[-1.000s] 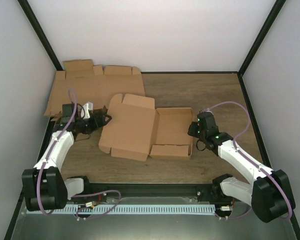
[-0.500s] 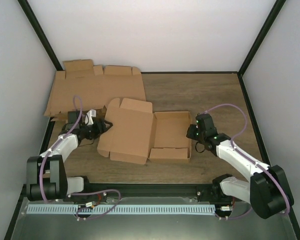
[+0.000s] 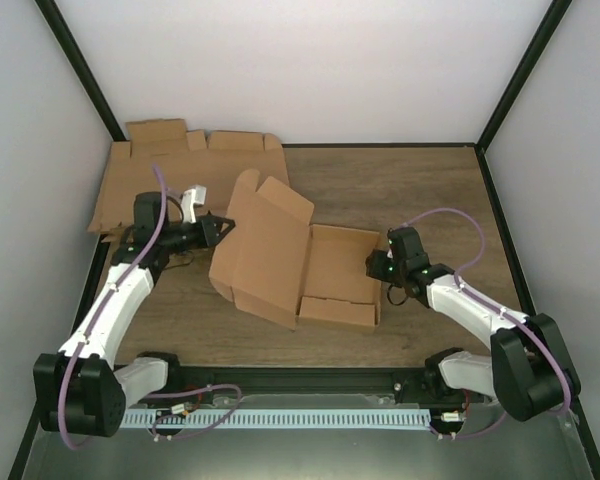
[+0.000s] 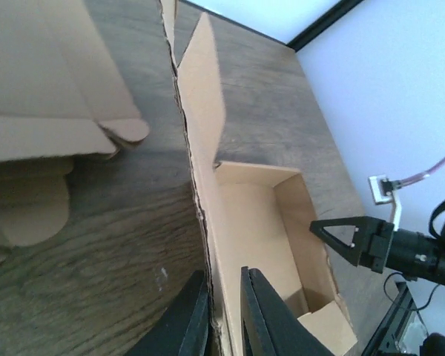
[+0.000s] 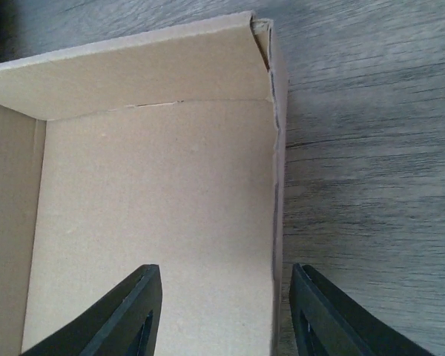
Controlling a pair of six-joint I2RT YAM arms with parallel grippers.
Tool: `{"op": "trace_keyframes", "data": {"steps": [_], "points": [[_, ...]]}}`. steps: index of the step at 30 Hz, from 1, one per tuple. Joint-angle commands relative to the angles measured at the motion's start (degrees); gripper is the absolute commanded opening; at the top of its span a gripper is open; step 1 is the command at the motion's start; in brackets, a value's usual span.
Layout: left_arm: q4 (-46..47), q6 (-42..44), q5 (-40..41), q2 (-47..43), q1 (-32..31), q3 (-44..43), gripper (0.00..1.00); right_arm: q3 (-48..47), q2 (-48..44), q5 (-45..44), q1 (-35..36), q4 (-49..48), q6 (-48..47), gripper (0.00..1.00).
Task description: Fold the paper box
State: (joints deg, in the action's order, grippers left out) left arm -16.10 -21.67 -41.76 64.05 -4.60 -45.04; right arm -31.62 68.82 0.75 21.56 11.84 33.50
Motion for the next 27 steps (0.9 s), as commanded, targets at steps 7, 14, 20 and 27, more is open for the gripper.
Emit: {"op": "trace_keyframes", "data": {"steps": [7, 14, 20, 27], "points": [[-10.3, 7.0, -1.3, 4.7, -7.3, -11.5, 0.13, 0.4, 0.4, 12.3, 0.0, 0.3, -0.7, 0.56], [-17.7, 13.1, -2.6, 10.6, -10.8, -23.5, 0.35, 0.9, -1.9, 14.8, 5.7, 0.7, 3.8, 0.57], [-19.0, 14.9, -6.2, 16.1, -11.8, -27.9, 0.64, 0.2, -2.0, 14.6, 10.3, 1.4, 6.9, 0.59], [-23.8, 20.6, -8.2, 21.3, -17.5, -32.0, 0.77, -0.5, -4.2, 13.2, 11.8, 5.8, 5.3, 0.72]]}}
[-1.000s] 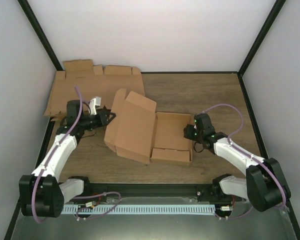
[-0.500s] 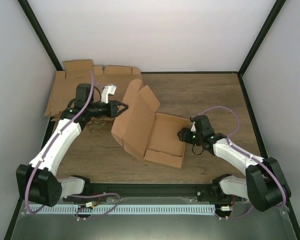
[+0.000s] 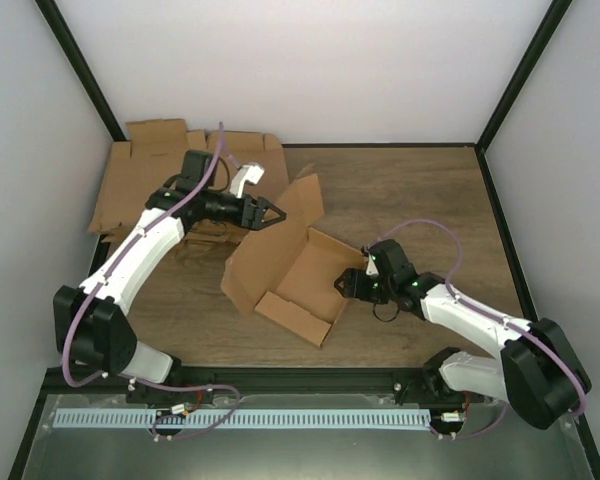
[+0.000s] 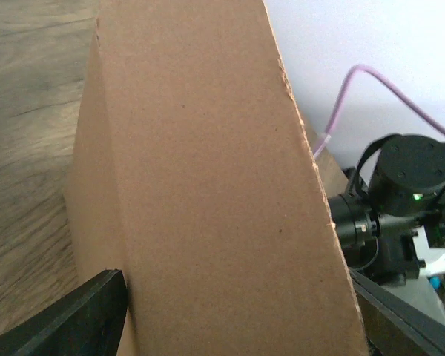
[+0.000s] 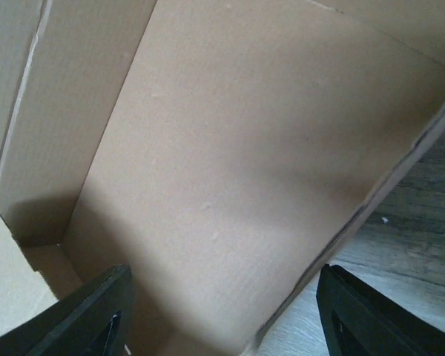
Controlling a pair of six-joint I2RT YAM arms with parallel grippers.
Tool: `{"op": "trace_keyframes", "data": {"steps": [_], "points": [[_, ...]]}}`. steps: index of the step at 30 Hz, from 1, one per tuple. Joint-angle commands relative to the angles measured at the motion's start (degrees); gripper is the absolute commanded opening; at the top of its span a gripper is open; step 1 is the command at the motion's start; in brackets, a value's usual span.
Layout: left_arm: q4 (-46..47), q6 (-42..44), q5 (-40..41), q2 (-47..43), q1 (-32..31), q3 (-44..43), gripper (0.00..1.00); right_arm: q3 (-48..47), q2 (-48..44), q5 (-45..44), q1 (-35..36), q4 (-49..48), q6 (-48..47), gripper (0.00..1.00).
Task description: Fold the paper box
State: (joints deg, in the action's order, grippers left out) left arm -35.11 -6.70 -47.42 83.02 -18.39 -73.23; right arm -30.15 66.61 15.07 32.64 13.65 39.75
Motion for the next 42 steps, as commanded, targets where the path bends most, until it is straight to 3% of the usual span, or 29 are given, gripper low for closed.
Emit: {"op": "trace_keyframes", "data": {"steps": [1, 4, 8, 11, 14, 17, 21, 25, 28, 33, 42], "points": [[-5.9, 6.4, -1.9, 2.9, -4.7, -4.8, 0.78, -2.9, -2.4, -3.5, 0.7, 5.7, -2.2, 0.78], [-7.0, 6.9, 0.7, 3.4, -6.3, -7.1, 0.8, -6.6, -3.7, -9.7, 0.8, 10.6, -6.8, 0.99], [-7.5, 6.7, 1.5, 3.3, -6.6, -9.5, 0.82, -11.5, -7.0, -11.3, 0.8, 11.9, -14.3, 1.0], [-8.0, 6.7, 1.5, 3.5, -7.4, -11.0, 0.82, -12.4, -9.2, -11.1, 0.8, 4.7, -19.7, 1.0], [-8.5, 6.8, 1.9, 3.9, -8.4, -11.7, 0.82, -11.6, -8.9, -0.9, 0.8, -7.0, -27.8, 1.0], [-8.6, 6.7, 1.9, 3.5, -8.8, -11.3, 0.82, -13.1, -7.5, -2.7, 0.1, -13.4, -31.6, 1.0], [-8.6, 6.3, 2.0, 2.2, -8.9, -10.6, 0.82, -18.0, 1.2, 23.8, -14.6, -18.4, -31.5, 0.94], [-8.2, 5.5, 2.0, 1.8, -9.0, -10.2, 0.82, -17.1, 5.1, 24.3, -15.7, -27.3, -38.8, 0.96], [-8.1, 5.3, 1.7, 1.6, -9.0, -10.1, 0.82, -16.7, 9.3, 29.8, -17.4, -35.3, -40.9, 0.97], [-8.4, 5.4, 1.3, 1.0, -9.0, -9.8, 0.82, -24.4, 18.2, 34.5, -17.6, -33.8, -45.1, 0.97], [-10.1, 6.7, 0.9, 0.8, -9.0, -9.9, 0.82, -32.4, 25.2, 40.3, -19.7, -29.9, -50.0, 1.0]]}}
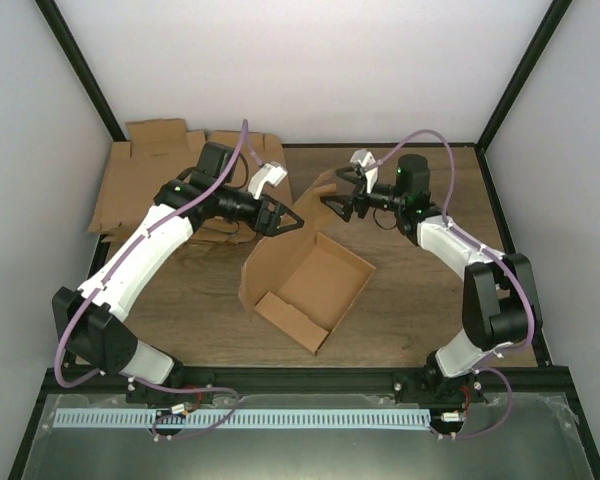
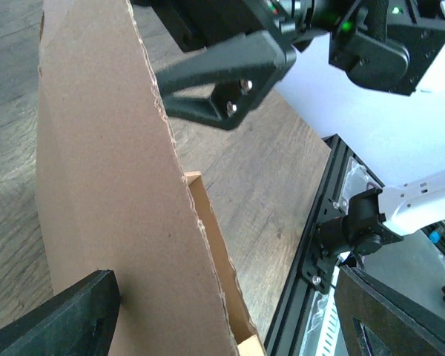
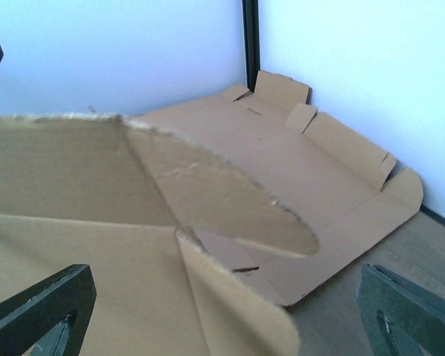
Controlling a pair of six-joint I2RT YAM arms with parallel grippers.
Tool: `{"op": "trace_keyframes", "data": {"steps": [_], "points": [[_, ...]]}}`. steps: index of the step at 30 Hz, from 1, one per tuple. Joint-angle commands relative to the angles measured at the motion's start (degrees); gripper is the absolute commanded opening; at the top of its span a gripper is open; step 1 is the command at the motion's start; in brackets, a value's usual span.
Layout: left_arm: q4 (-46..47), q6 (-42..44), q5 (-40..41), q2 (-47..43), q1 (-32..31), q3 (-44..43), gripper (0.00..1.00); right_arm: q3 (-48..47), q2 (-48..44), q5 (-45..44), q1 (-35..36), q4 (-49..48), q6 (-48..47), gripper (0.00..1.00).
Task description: Fold the paper box
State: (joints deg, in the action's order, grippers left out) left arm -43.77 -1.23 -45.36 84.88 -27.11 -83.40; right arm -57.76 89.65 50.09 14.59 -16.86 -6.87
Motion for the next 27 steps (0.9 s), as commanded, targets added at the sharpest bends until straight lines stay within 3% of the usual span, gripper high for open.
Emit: {"op": "trace_keyframes", "data": {"steps": [1, 10, 20, 27], "points": [[-1.6, 1.2, -1.2, -1.1, -0.3, 0.3, 0.82, -5.8, 2.9, 6.4, -1.7, 1.9, -4.3, 1.0], [-1.2, 0.6, -1.6, -1.4, -0.4, 0.3, 0.82, -9.4, 4.5, 13.4, -1.7, 9.9, -8.7, 0.8], [-0.2, -1.1, -1.4, -2.2, -0.4, 0.1, 0.82, -3.3, -2.3, 7.7, -1.5, 10.2, -5.8, 0.45], [0.7, -2.3, -1.5, -2.3, -0.7, 0.4, 0.82, 2.0, -7.3, 3.4, 0.6, 9.4, -4.6, 0.36]]}}
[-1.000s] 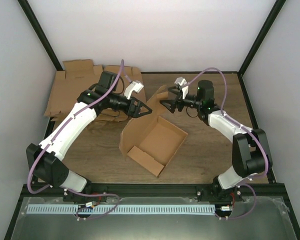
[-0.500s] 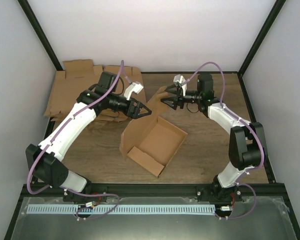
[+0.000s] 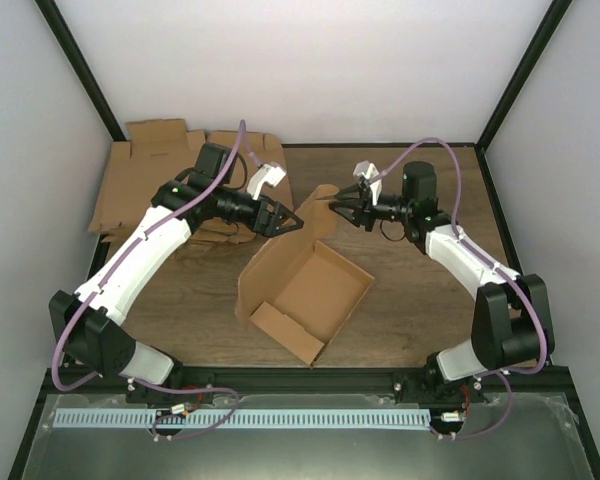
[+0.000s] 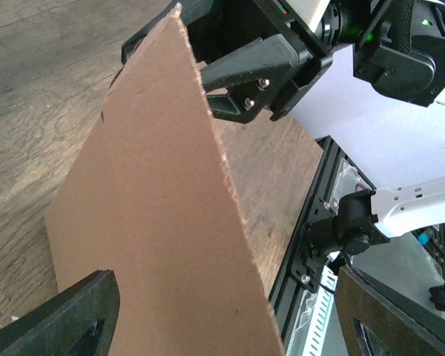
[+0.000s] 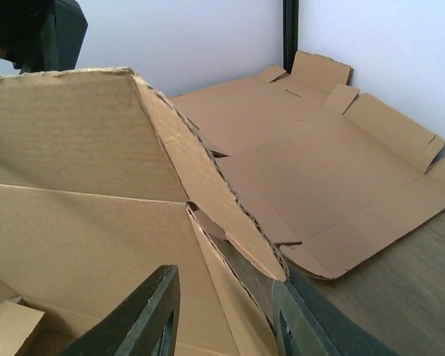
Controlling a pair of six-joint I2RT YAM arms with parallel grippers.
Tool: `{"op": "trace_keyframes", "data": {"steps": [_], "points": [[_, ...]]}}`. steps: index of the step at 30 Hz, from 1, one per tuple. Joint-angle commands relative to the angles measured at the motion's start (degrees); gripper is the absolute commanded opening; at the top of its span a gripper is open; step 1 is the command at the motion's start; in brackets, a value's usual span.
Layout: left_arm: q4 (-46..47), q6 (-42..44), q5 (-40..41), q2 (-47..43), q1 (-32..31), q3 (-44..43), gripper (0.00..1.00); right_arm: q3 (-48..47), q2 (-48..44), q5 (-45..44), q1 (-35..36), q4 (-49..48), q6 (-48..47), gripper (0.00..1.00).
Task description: Fold the paper box
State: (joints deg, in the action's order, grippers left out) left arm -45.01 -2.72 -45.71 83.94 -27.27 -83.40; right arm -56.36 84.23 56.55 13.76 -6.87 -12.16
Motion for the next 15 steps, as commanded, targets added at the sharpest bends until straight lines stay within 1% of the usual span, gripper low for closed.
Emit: {"op": "trace_keyframes", "data": {"steps": [1, 5, 6, 8, 9, 11, 12, 13, 15], "points": [[2.1, -0.9, -1.1, -1.3, -0.6, 0.5, 0.82, 0.8, -1.9, -4.1, 1.9, -0.5, 0.9, 0.35], [2.8, -1.4, -1.0, -1.4, -1.2, 1.4, 0.82, 1.3, -1.1, -5.9, 2.9, -0.9, 2.0, 0.38], [3.1, -1.5, -1.1, -1.5, -1.3, 1.7, 0.82, 1.8, -1.0, -6.0, 2.9, -1.4, 2.4, 0.43], [3.4, -1.7, -1.4, -1.5, -1.5, 2.3, 0.78, 2.6, -0.8, -6.0, 3.0, -3.2, 3.2, 0.61], [3.5, -1.7, -1.6, -1.5, -1.6, 2.5, 0.76, 2.7, -0.5, -5.9, 3.0, -3.7, 3.4, 0.64], [3.4, -1.7, -1.7, -1.4, -1.8, 2.7, 0.73, 2.5, 0.1, -5.5, 3.1, -3.9, 3.3, 0.64], [3.4, -1.7, -1.7, -1.3, -1.8, 2.8, 0.72, 2.3, 0.3, -5.3, 3.1, -3.9, 3.2, 0.62], [3.4, -1.7, -1.6, -1.3, -1.8, 2.8, 0.71, 2.1, 0.5, -5.2, 3.1, -3.8, 3.1, 0.59], [3.3, -1.7, -1.3, -1.3, -1.8, 2.8, 0.71, 1.9, 0.7, -4.9, 3.1, -3.4, 2.9, 0.48]]}}
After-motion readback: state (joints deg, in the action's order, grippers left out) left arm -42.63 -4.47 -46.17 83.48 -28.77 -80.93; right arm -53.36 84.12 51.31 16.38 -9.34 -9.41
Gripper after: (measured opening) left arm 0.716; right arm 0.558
